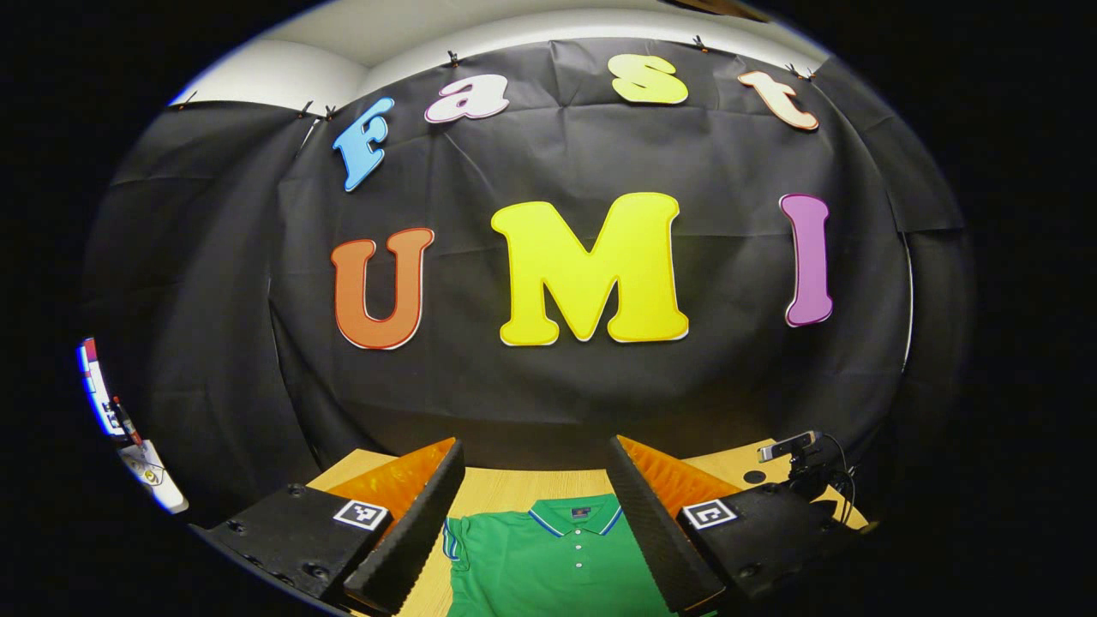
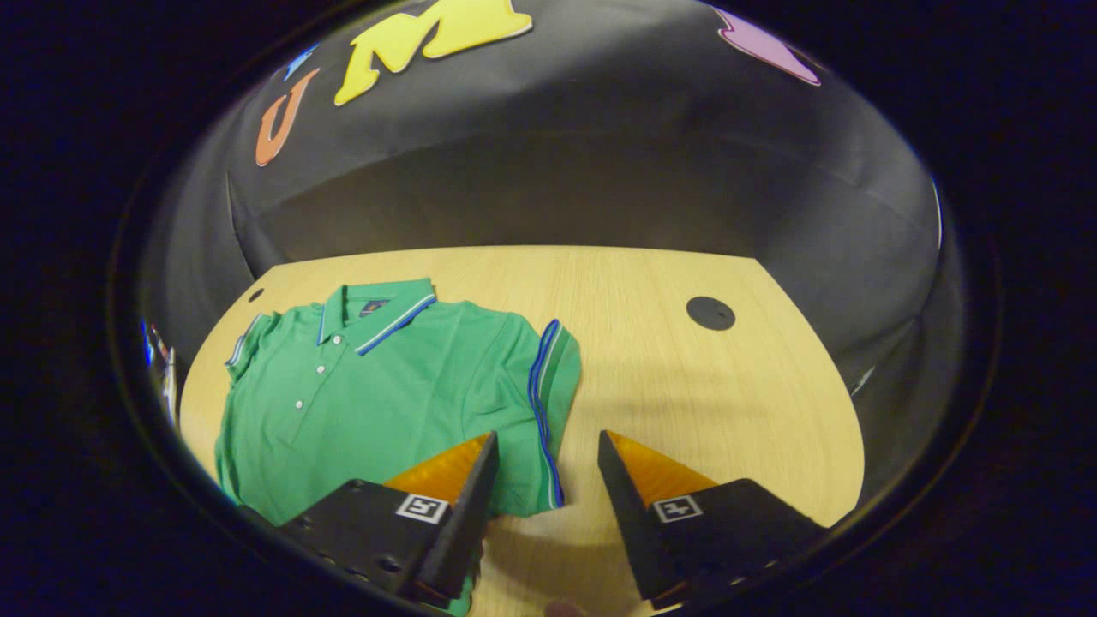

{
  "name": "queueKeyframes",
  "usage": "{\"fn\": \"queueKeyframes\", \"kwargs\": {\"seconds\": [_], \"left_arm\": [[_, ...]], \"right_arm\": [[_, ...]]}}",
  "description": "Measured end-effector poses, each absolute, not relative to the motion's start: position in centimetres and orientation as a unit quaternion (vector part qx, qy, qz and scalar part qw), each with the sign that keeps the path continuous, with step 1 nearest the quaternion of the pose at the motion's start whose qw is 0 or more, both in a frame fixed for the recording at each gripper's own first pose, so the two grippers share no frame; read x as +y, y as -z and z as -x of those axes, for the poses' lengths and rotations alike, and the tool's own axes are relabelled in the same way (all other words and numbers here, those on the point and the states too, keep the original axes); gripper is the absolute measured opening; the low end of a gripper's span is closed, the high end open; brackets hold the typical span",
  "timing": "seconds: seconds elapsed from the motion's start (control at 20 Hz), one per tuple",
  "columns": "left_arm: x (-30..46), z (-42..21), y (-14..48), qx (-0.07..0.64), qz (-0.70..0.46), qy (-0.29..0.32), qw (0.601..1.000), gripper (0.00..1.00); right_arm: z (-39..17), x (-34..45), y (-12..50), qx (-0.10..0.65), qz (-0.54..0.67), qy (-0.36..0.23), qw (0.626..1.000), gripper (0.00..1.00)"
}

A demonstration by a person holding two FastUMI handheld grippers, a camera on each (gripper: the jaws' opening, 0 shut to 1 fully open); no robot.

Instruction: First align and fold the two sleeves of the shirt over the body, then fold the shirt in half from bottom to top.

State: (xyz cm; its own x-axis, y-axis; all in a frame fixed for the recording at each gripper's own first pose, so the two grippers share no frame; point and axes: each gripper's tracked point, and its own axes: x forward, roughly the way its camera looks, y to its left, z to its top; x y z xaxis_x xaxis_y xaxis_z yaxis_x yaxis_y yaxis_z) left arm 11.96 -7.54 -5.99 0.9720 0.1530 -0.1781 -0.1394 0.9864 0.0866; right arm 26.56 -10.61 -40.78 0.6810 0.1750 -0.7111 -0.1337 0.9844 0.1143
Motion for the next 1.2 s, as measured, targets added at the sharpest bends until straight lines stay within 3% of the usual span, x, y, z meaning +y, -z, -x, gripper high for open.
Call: {"fn": "queueKeyframes", "kwargs": {"seconds": [0.25, 0.9, 1.2], "left_arm": [[-7.9, -12.2, 6.2, 0.103, -0.052, -0.072, 0.991, 1.0], [-3.4, -10.4, 7.0, 0.106, -0.012, -0.087, 0.99, 1.0], [2.3, -7.8, 6.9, 0.106, -0.013, -0.12, 0.987, 1.0]], "right_arm": [[-26.8, -10.7, 41.5, 0.416, -0.058, -0.07, 0.905, 0.01], [-27.6, -3.3, 32.4, 0.372, -0.08, -0.095, 0.92, 0.0], [-27.4, 3.1, 32.8, 0.386, -0.059, -0.103, 0.915, 0.0]]}}
